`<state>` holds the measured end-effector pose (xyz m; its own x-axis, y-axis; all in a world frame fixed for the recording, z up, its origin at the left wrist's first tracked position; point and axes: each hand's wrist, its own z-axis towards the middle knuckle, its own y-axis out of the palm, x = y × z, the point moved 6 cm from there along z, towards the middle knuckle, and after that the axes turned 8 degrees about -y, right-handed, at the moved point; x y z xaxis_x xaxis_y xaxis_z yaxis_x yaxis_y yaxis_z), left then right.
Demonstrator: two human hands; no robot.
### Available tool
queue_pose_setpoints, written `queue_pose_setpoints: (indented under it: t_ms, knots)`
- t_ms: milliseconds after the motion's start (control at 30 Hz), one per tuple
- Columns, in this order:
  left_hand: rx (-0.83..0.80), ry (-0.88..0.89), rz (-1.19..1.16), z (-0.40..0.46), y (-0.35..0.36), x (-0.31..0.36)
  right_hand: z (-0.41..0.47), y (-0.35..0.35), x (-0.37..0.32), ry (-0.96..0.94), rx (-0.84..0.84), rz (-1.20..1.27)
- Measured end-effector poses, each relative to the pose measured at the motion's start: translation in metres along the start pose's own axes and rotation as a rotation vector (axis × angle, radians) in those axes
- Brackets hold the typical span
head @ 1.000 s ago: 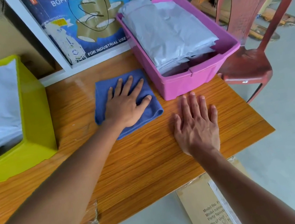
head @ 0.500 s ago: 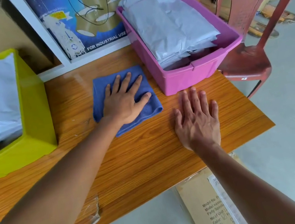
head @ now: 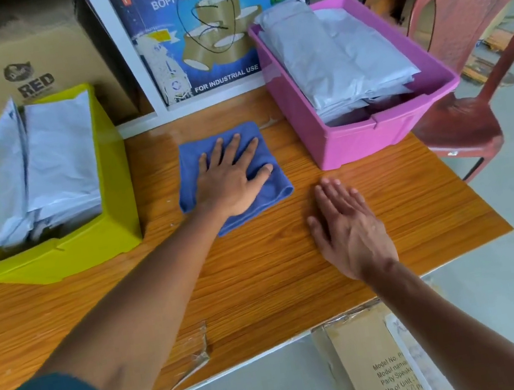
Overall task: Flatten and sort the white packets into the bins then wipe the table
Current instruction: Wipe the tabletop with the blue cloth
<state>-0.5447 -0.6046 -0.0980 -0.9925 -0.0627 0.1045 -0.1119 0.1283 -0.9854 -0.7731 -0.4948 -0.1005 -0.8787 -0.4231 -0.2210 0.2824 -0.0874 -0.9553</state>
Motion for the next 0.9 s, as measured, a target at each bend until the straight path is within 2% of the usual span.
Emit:
queue_pose_setpoints:
  t_ms: [67,200,433,700,900]
  knots:
    - [0.01,-0.057,-0.023,0.032,-0.011,-0.012,0.007,0.007,-0.015,-0.11,-0.034,-0.009]
    - [0.009,-0.161,-0.043,0.076,-0.024,-0.037,0.039,0.018,-0.03,-0.132,-0.091,-0.052]
    - [0.034,-0.15,-0.008,-0.018,0.0,-0.052,0.087,0.027,-0.037,-0.044,-0.1,-0.014]
    - [0.016,-0.317,-0.016,0.065,-0.021,-0.088,0.096,0.031,-0.033,-0.035,-0.097,-0.022]
    - [0.049,-0.346,-0.023,-0.02,0.001,-0.084,0.095,0.028,-0.034,-0.025,-0.105,-0.016]
